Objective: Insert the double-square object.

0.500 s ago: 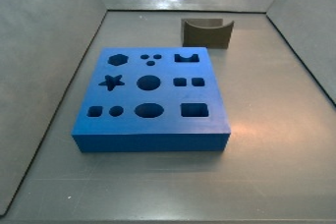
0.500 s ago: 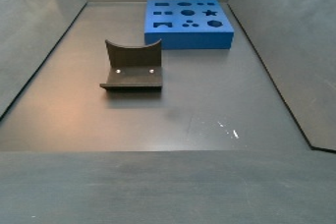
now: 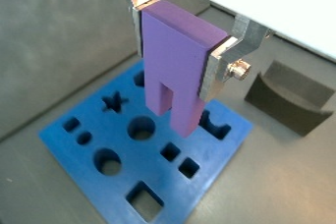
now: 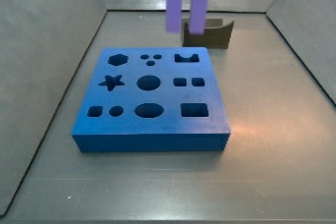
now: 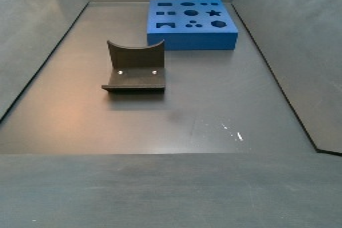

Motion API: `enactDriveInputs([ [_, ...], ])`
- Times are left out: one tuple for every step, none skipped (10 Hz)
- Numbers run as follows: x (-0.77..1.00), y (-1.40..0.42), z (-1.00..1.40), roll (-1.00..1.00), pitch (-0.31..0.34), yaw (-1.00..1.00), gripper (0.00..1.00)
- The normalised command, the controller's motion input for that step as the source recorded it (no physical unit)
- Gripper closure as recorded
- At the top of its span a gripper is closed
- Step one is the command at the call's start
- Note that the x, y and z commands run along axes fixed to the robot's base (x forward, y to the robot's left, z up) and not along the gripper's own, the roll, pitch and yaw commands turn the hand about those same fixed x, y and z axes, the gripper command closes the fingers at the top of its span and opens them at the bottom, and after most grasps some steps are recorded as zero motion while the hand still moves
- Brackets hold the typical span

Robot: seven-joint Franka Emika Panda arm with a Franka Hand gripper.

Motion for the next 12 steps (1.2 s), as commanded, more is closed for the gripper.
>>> enactDriveInputs([
  [0.36,0.00,-0.60,0.31,0.000,0.13,1.00],
  [0.15,0.00,-0.39,0.42,-0.011,0.37,1.00],
  [0.29,0.00,-0.56,0.34,0.000,0.33,1.00],
  [0.28,0.00,-0.67,0.27,0.000,0.27,1.00],
  [0.23,0.00,-0.64,0.21,0.000,0.16,1.00],
  [0.19,0.00,-0.62,0.15,0.000,0.04,1.00],
  [0.15,0.00,-0.59,0.10,0.000,0.00,1.00],
  [0.00,0.00,-0.17,-0.13,-0.033,0.00,1.00],
  [0.00,0.00,-0.04,0.00,0.000,0.00,1.00],
  [-0.18,-0.04,-0.23,0.00,-0.003,0.00,1.00],
  [0.00,-0.07,-0.38,-0.03,-0.029,0.00,1.00],
  [0.00,-0.09,-0.34,-0.01,-0.010,0.00,1.00],
])
